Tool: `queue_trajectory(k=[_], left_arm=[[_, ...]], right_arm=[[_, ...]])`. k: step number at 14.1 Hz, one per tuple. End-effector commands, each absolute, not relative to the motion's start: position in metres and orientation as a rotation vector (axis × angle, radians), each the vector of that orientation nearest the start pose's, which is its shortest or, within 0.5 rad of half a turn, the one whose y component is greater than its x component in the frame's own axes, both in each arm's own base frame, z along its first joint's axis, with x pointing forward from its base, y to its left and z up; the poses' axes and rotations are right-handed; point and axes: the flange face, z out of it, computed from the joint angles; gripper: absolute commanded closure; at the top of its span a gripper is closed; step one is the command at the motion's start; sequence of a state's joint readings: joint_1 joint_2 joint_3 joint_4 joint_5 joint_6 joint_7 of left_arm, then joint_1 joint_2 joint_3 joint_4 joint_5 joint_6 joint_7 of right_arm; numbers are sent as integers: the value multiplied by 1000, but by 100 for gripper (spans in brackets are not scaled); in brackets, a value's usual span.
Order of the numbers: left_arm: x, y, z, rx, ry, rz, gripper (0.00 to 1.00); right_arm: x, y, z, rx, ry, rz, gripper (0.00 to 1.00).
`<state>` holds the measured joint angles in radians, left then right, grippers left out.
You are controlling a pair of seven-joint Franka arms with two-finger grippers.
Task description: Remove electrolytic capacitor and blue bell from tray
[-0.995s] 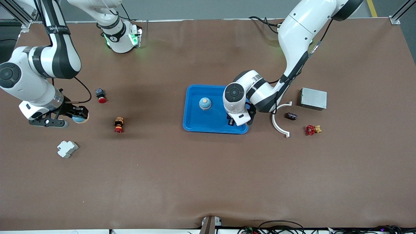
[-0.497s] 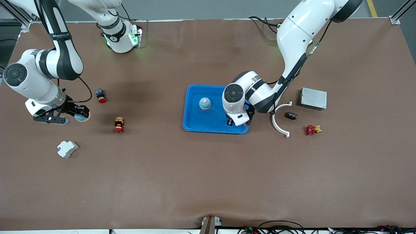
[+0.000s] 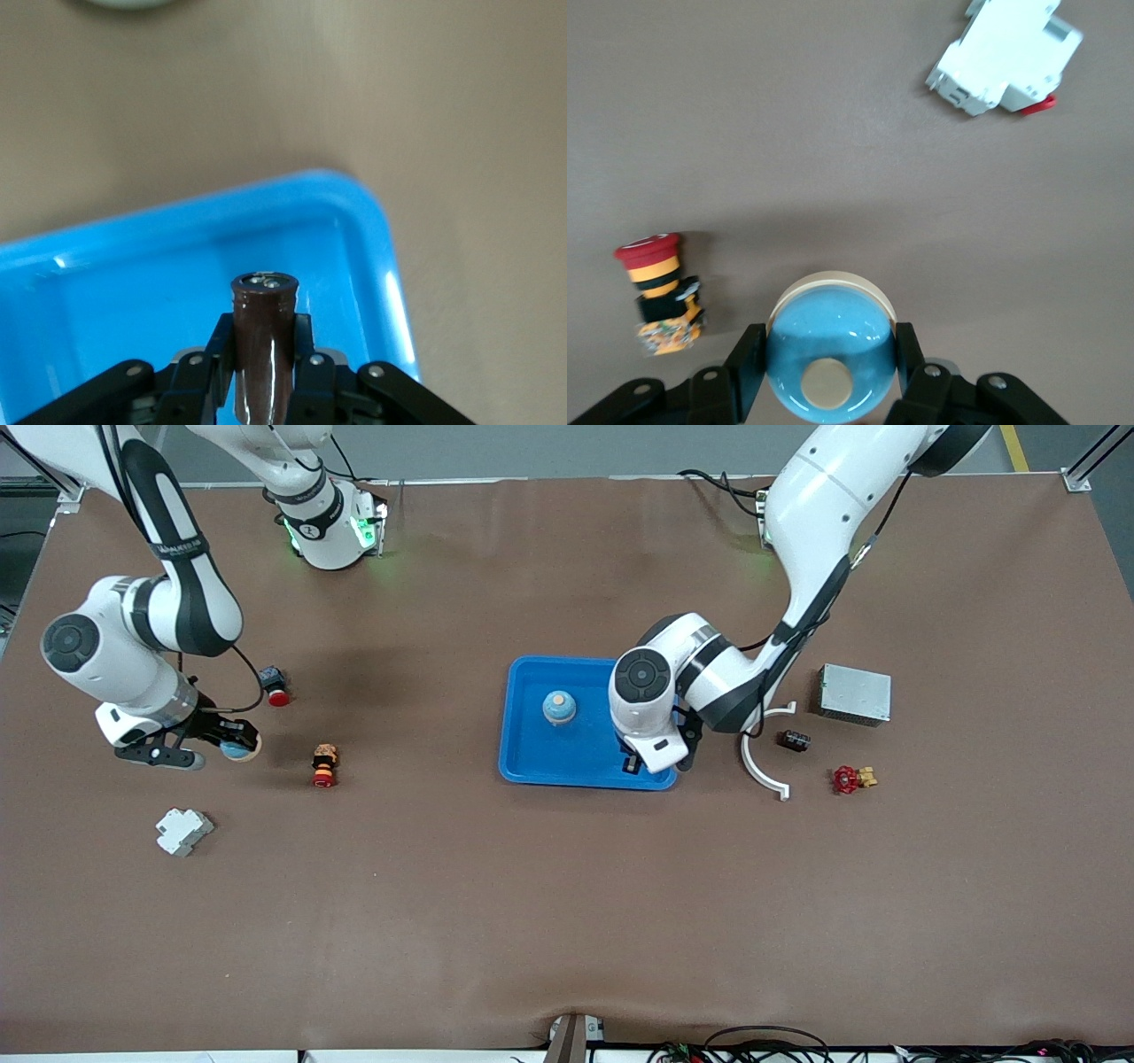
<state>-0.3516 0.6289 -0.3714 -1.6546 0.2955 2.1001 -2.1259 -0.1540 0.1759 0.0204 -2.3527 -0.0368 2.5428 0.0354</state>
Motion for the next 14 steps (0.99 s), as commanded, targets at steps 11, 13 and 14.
queue_trajectory(k=[11, 13, 14], left_arm=[[597, -103, 305, -2558, -1274, 313, 100], [605, -56, 300, -2603, -1173, 306, 100], [604, -42, 293, -2607, -1127, 287, 100]], right_arm=[[503, -73, 182, -3104, 314, 17, 100], [504, -73, 179, -3088, 352, 16, 100], [505, -74, 180, -3080, 372, 11, 28]])
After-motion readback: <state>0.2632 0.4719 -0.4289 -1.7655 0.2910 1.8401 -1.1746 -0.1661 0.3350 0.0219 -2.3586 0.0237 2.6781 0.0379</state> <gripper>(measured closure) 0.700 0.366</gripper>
